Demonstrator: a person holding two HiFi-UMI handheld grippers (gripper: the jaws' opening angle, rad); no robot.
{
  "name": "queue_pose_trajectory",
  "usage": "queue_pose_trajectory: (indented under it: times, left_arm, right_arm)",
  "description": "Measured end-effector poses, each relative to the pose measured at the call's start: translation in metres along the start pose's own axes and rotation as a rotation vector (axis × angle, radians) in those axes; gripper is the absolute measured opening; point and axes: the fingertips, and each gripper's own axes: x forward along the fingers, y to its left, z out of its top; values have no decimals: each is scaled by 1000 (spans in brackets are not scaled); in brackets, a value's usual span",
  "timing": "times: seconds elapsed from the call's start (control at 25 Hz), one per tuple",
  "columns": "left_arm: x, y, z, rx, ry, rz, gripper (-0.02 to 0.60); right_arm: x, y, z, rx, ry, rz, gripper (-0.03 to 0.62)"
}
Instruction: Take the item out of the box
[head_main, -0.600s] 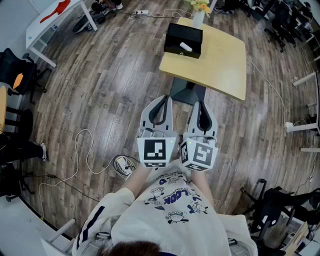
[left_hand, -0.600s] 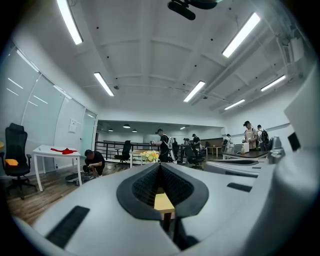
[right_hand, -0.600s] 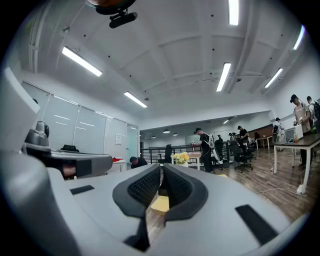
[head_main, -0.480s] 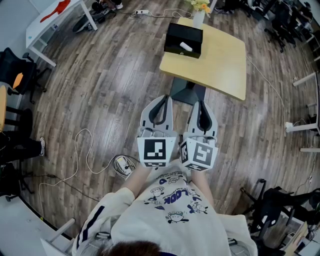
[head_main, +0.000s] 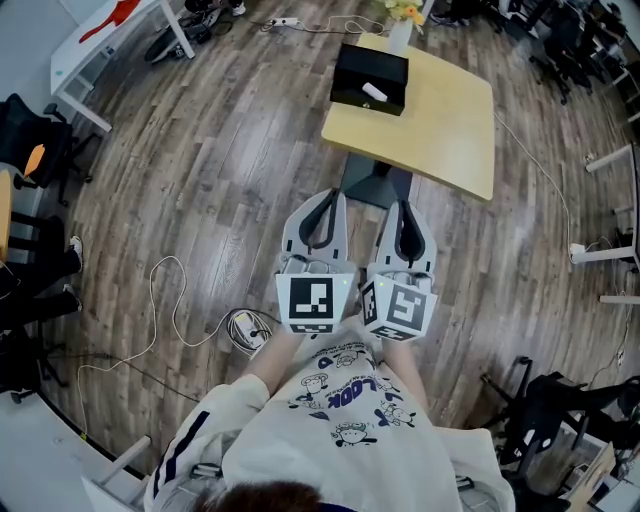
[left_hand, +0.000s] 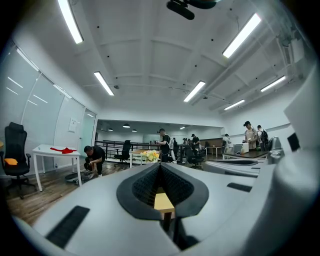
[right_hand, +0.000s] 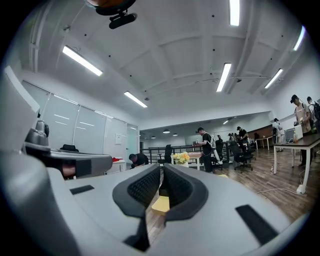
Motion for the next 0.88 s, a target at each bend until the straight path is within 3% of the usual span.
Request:
queue_pose_trajectory:
  times: [0.56,0.88]
  left_arm:
    - [-3,6,-13,-12,39,-6,14]
    - [25,14,-19,-10,55,14,14]
  right_arm:
    - [-1,2,-9,31,26,-20,41]
    - [31,-1,-16,37,42,6,41]
